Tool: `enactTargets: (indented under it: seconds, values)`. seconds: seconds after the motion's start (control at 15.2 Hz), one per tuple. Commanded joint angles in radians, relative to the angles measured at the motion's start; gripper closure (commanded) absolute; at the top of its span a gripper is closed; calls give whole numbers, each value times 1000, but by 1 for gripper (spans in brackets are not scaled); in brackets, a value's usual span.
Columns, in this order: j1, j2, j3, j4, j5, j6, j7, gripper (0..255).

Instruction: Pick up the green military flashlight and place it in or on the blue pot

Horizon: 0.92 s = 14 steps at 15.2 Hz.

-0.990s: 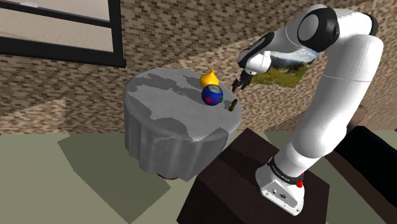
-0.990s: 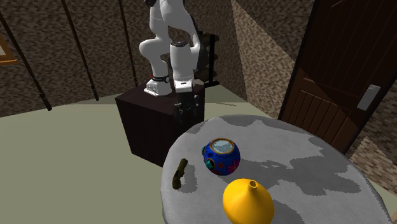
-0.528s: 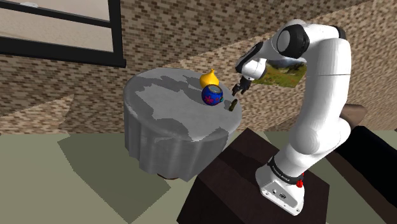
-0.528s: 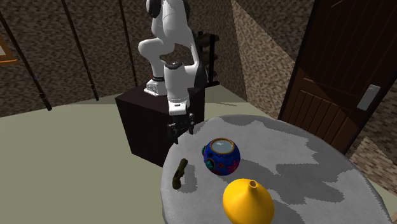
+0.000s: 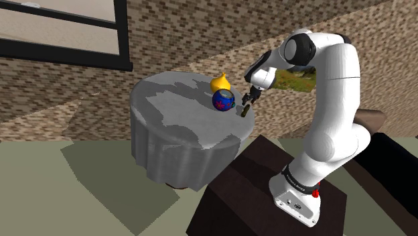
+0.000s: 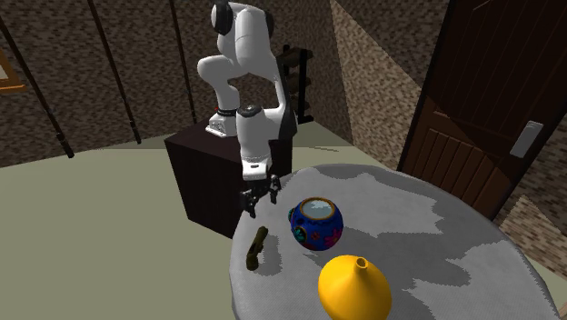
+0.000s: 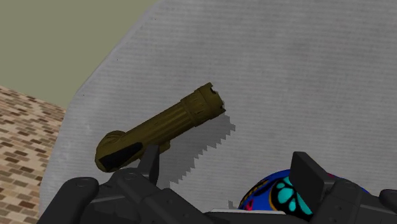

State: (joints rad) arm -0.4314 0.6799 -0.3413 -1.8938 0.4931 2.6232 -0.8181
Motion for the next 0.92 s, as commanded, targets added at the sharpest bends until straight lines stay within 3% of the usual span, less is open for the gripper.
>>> enactTargets:
  seconds: [0.0,0.4,0.46,0.86]
  values:
    - [-1,5,3,3,2,3,0,0]
    - [-1,5,2,3,2,3,0,0]
    - [-1,5,2,3,2,3,0,255]
    - [-1,5,2,3,2,3,0,255]
